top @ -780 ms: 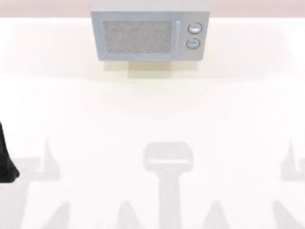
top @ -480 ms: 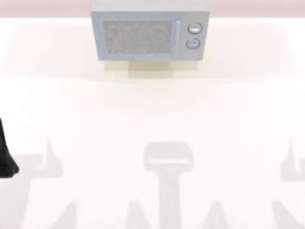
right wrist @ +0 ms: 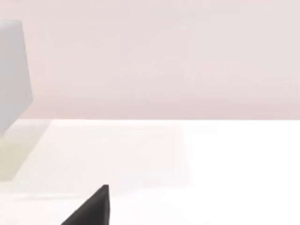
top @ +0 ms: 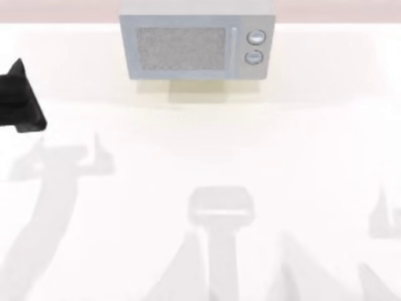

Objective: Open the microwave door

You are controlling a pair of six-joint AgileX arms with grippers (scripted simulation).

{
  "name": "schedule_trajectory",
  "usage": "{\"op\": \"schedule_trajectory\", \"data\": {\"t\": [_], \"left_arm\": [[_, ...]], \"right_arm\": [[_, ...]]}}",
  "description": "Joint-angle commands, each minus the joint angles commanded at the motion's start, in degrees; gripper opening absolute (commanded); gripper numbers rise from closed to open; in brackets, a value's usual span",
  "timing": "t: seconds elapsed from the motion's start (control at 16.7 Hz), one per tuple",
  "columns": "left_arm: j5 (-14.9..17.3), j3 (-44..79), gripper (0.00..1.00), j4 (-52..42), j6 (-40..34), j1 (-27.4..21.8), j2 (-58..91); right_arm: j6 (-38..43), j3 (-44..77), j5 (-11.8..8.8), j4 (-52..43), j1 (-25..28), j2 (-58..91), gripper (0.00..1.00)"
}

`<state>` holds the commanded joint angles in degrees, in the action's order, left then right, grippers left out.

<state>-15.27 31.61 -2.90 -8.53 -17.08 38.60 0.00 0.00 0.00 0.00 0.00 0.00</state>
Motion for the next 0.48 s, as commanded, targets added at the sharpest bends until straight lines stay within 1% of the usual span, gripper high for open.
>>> {"op": "schedule_trajectory", "data": {"t": [0.48], "left_arm": [[-16.35, 35.95, 1.00, -1.66, -10.28, -18.44, 49.38]], "right_arm": [[0.00, 0.00, 0.00, 0.00, 0.00, 0.00, 1.00]]}}
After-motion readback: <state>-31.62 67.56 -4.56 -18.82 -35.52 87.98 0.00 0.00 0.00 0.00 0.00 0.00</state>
